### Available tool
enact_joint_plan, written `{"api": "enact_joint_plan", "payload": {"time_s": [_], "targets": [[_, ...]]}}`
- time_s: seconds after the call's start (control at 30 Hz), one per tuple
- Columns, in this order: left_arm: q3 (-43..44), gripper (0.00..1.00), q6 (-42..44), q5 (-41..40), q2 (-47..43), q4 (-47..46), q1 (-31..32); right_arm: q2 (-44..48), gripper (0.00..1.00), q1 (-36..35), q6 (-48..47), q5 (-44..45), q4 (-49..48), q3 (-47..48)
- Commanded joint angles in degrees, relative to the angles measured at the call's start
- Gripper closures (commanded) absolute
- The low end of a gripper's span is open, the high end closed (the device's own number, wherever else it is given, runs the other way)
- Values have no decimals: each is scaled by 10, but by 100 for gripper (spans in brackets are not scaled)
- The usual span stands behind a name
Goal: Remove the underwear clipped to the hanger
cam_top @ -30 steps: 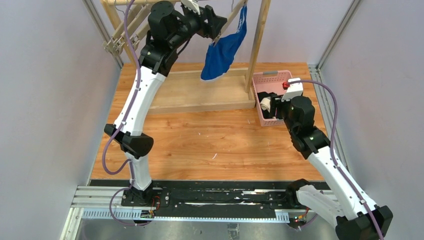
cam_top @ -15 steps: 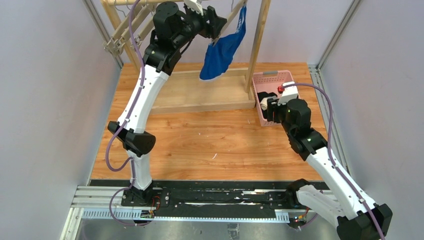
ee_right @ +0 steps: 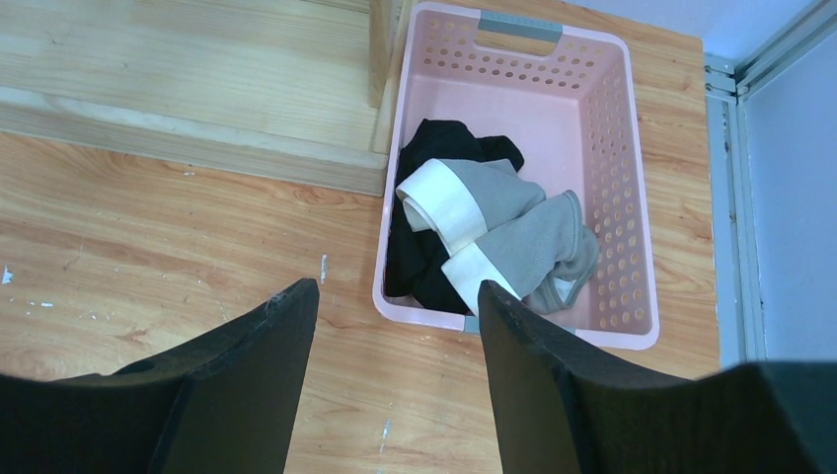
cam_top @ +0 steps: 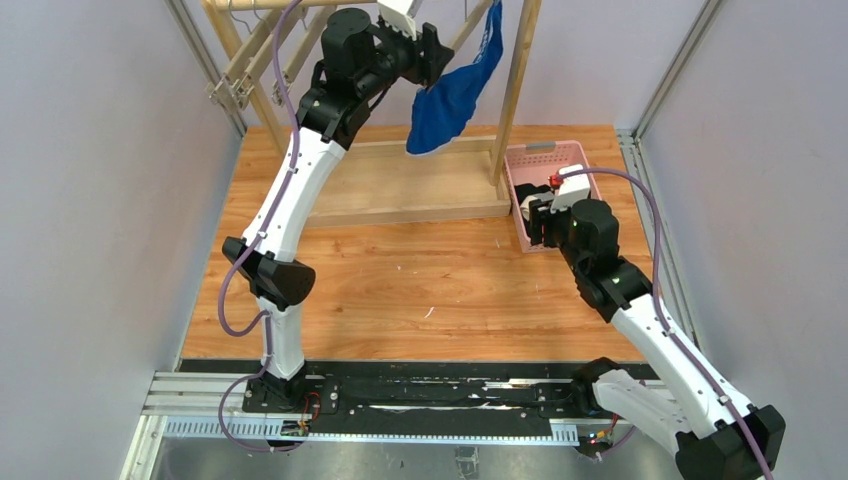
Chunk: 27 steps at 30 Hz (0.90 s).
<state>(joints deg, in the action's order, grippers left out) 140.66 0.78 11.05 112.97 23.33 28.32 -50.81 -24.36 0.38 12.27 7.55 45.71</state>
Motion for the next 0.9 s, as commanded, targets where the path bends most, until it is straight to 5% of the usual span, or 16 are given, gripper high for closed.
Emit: {"api": "enact_joint_plan", "payload": {"time_s": [0.0,0.4,0.6,0.87], "targets": [[-10,43,14,-7,1,-3,5,9,38,-10,-10,-6,-15,-11],[-13,64,13,-4,17,0,6,35,37,-11,-16,-11,-22,-19],[-15,98,10,-13,20,-3,6,39,37,-11,-16,-10,-24,-26],[-27,100,4,-18,0,-33,6,34,37,-11,-16,-13,-29,-33]]}}
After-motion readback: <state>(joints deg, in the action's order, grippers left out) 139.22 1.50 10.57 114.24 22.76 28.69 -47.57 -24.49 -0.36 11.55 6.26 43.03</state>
